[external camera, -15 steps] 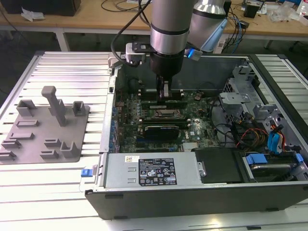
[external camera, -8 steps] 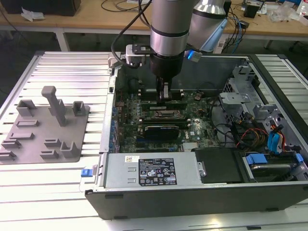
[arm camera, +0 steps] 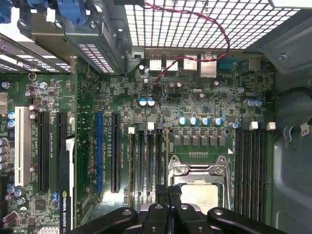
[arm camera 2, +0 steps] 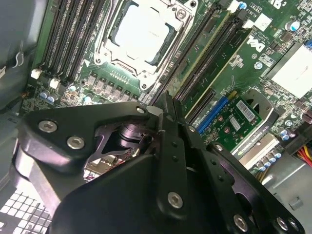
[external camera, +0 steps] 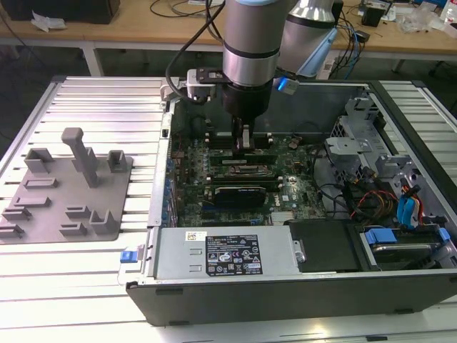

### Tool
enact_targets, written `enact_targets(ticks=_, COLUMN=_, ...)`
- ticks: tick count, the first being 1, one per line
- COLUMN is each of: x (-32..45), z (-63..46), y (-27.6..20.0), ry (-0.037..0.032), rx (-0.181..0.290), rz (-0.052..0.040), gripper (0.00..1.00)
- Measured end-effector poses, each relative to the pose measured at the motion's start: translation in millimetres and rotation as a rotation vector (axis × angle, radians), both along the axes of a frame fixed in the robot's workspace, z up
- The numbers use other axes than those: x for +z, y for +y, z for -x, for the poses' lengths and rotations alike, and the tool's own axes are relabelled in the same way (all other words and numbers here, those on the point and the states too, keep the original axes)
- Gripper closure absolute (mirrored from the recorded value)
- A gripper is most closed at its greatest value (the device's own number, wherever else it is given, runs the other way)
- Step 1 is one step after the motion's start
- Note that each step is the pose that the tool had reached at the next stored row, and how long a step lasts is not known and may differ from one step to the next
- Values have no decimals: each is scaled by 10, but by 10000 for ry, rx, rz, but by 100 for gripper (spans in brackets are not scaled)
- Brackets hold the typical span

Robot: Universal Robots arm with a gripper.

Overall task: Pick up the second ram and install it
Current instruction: 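Insert the second ram into the second slot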

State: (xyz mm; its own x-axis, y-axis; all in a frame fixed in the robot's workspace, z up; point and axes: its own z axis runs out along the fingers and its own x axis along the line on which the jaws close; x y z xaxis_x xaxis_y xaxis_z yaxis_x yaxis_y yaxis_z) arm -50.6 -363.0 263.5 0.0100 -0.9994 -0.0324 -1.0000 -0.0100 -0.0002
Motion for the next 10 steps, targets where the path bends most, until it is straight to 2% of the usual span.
enact_targets(ticks=10, x=-44, z=0, y=-59, ry=-2, rx=-10, rz=-1, gripper=91)
